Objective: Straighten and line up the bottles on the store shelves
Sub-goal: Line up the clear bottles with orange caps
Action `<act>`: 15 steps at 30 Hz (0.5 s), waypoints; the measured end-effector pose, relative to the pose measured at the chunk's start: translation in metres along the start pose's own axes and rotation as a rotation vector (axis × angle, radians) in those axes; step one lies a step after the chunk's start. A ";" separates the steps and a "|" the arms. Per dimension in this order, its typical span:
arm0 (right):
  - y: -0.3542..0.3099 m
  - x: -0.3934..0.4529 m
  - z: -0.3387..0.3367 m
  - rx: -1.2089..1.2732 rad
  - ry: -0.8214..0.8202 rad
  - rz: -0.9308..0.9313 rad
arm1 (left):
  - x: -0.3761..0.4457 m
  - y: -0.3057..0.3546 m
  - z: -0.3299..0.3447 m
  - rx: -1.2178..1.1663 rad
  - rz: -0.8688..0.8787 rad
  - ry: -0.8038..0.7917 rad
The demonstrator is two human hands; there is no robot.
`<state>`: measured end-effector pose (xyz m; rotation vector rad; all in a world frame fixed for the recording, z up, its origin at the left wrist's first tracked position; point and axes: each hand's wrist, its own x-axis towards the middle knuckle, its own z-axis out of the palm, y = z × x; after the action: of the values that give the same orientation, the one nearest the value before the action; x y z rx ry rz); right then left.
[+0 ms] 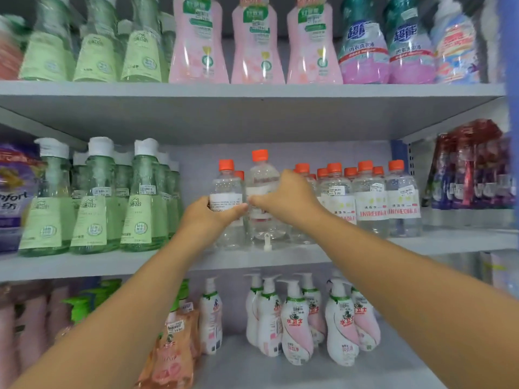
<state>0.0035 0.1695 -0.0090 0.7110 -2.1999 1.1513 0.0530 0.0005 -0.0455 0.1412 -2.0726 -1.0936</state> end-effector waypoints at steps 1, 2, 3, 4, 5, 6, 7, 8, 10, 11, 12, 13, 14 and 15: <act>-0.001 0.002 0.004 -0.013 -0.008 0.002 | 0.001 -0.004 0.001 -0.002 -0.005 -0.007; -0.002 0.004 0.007 -0.032 -0.016 0.005 | 0.003 -0.007 0.001 -0.011 -0.011 -0.013; -0.002 0.006 0.008 -0.057 -0.020 0.008 | 0.005 -0.010 0.002 -0.025 -0.016 -0.019; -0.004 0.008 0.009 -0.087 -0.023 0.010 | 0.006 -0.011 0.002 -0.032 -0.019 -0.029; -0.004 0.009 0.008 -0.129 -0.032 0.012 | 0.007 -0.012 0.002 -0.029 -0.019 -0.044; -0.006 0.009 0.007 -0.188 -0.047 0.014 | 0.009 -0.013 0.001 -0.018 -0.014 -0.066; -0.009 0.010 0.006 -0.269 -0.060 0.002 | 0.010 -0.012 0.000 -0.010 -0.008 -0.092; -0.012 0.011 0.005 -0.363 -0.046 -0.028 | 0.012 -0.012 -0.001 -0.007 -0.004 -0.118; -0.020 0.017 -0.002 -0.516 0.055 -0.124 | 0.013 -0.009 -0.002 0.006 0.008 -0.167; -0.023 0.023 -0.008 -0.544 0.109 -0.172 | 0.013 -0.008 -0.002 0.011 0.013 -0.187; -0.025 0.033 -0.014 -0.533 0.131 -0.204 | 0.014 -0.007 -0.002 0.006 0.013 -0.200; -0.028 0.043 -0.021 -0.513 0.111 -0.216 | 0.014 -0.007 -0.001 -0.003 0.011 -0.208; -0.028 0.053 -0.028 -0.504 0.063 -0.220 | 0.014 -0.006 0.001 -0.008 0.007 -0.211; -0.029 0.060 -0.034 -0.509 -0.011 -0.216 | 0.014 -0.006 0.003 -0.005 0.006 -0.203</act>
<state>-0.0116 0.1722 0.0641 0.7036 -2.2255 0.4498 0.0401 -0.0077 -0.0431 0.0220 -2.2481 -1.1500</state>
